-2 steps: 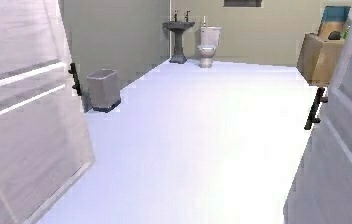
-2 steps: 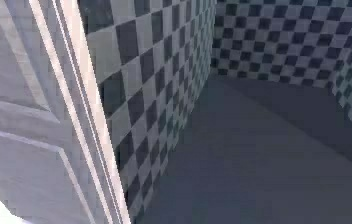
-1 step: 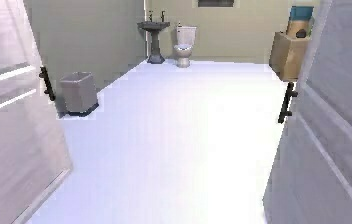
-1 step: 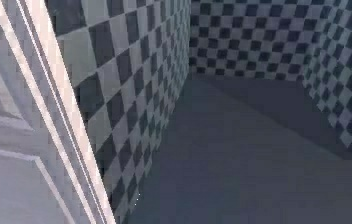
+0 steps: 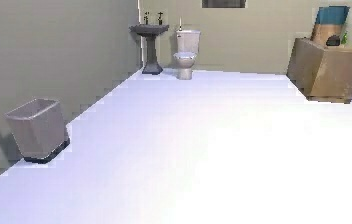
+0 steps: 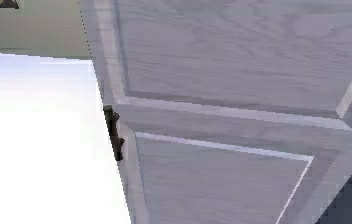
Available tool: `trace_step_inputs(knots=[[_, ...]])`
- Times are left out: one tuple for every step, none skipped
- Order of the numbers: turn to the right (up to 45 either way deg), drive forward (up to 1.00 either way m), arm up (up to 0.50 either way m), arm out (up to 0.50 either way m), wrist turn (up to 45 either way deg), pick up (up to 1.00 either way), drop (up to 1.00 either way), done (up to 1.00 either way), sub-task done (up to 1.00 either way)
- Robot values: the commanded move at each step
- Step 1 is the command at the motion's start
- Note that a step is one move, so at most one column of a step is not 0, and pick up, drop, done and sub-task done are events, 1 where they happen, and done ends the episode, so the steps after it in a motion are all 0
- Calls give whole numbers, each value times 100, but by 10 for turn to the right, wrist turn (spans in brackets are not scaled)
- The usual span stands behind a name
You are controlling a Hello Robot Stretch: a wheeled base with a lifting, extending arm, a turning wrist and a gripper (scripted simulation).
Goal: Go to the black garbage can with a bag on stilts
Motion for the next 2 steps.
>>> trace_step_inputs(knots=[[0, 50, 0, 0, 0, 0, 0, 0, 0], [450, 0, 0, 0, 0, 0, 0, 0, 0]])
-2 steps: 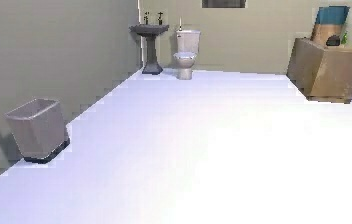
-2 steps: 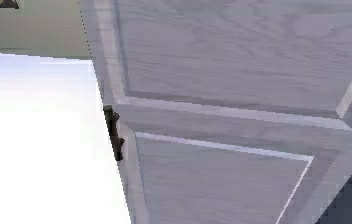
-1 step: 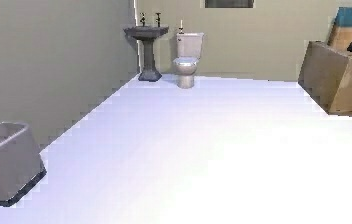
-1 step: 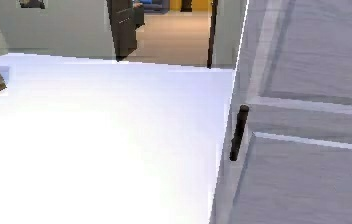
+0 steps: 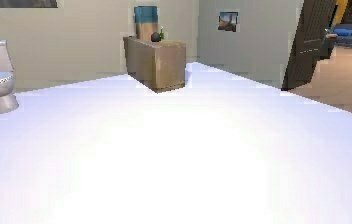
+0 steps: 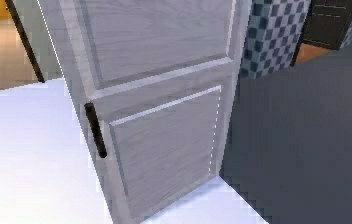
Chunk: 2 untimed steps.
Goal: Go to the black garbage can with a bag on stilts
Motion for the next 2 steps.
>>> trace_step_inputs(knots=[[120, 0, 0, 0, 0, 0, 0, 0, 0], [0, 60, 0, 0, 0, 0, 0, 0, 0]])
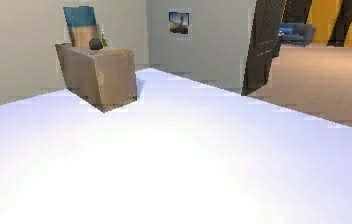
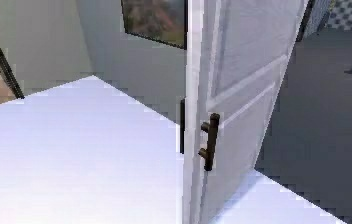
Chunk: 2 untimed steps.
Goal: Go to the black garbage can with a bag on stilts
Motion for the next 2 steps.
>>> trace_step_inputs(knots=[[360, 0, 0, 0, 0, 0, 0, 0, 0], [0, 100, 0, 0, 0, 0, 0, 0, 0]])
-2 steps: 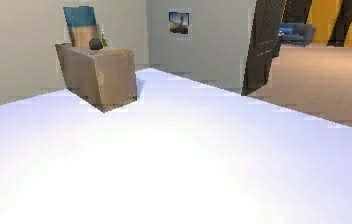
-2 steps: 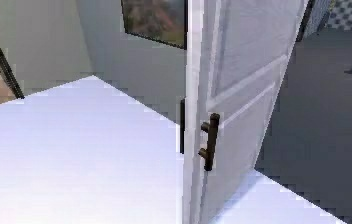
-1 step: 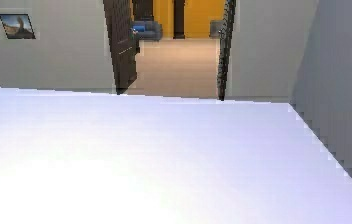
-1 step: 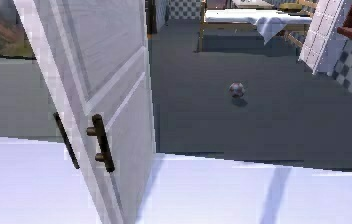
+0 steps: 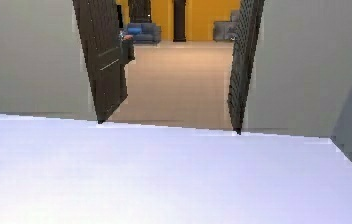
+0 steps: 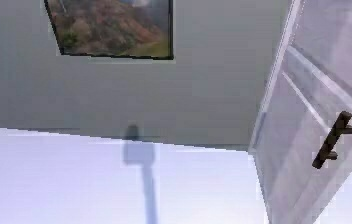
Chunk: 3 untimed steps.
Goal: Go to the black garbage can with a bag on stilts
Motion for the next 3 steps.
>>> trace_step_inputs(knots=[[0, 100, 0, 0, 0, 0, 0, 0, 0], [30, 0, 0, 0, 0, 0, 0, 0, 0], [0, 100, 0, 0, 0, 0, 0, 0, 0]])
